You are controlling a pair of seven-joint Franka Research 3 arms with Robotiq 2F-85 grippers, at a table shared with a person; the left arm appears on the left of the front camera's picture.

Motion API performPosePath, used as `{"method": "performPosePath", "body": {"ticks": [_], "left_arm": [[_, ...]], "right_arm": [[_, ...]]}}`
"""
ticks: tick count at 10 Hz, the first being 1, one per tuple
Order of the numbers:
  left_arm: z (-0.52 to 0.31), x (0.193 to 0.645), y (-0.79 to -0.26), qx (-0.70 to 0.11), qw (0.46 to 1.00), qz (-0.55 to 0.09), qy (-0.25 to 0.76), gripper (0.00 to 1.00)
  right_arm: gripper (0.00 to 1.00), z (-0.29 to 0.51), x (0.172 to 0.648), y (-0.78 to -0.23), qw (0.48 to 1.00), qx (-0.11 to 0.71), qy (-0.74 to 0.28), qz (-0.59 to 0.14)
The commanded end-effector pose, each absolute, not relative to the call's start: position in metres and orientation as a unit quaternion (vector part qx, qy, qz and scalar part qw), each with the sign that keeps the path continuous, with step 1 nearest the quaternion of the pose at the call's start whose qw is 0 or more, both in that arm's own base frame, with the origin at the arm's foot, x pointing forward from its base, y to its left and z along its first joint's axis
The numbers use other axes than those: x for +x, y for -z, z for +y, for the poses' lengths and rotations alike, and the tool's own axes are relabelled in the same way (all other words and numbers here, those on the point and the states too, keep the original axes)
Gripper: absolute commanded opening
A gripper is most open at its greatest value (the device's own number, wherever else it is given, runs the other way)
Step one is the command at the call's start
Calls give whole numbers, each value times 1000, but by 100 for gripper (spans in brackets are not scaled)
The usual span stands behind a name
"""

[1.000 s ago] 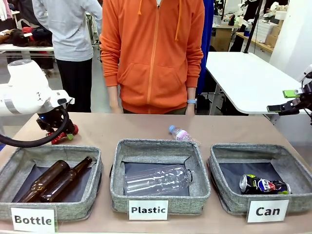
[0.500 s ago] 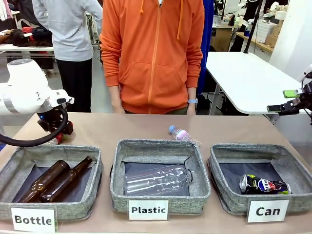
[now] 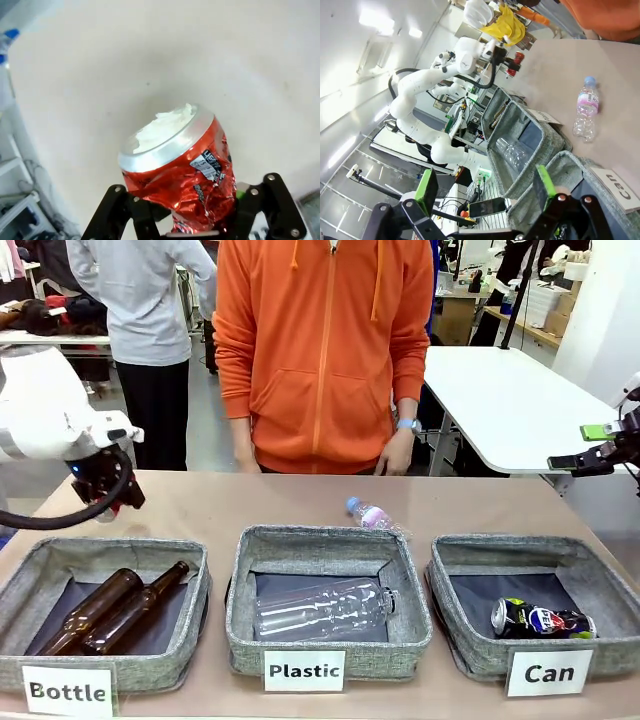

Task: Sort the can waste into the basket.
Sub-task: Pick up the can waste from the table and place it in the right Fabric basket.

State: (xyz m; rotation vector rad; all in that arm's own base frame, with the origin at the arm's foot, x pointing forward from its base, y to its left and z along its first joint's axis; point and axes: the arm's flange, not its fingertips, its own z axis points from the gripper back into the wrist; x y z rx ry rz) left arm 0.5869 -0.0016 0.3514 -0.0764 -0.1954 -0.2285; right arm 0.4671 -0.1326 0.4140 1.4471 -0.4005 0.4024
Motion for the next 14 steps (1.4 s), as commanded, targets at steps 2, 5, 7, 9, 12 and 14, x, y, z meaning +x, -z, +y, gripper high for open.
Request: {"method": "performPosePath", "body": {"ticks": [2, 5, 7, 9, 12, 14], "left_arm": [[31, 520, -475, -97, 984, -94, 121, 0], [35, 420, -522, -71, 963, -43, 258, 0], [34, 393, -514, -57, 944, -30, 324, 0], [31, 410, -534, -91, 962, -30, 257, 0], [32, 400, -529, -83, 958, -22, 274, 0], [-36, 399, -544, -80, 925, -111, 354, 0]], "right_arm": [[100, -135, 468, -417, 711, 651, -193, -182], [100, -135, 468, -417, 711, 651, -193, -182], [100, -135, 468, -417, 711, 651, -193, -182], [100, -135, 468, -417, 711, 651, -193, -182], [100, -135, 468, -417, 711, 651, -193, -182], [100, -137, 460, -448, 695, 662, -192, -204]]}}
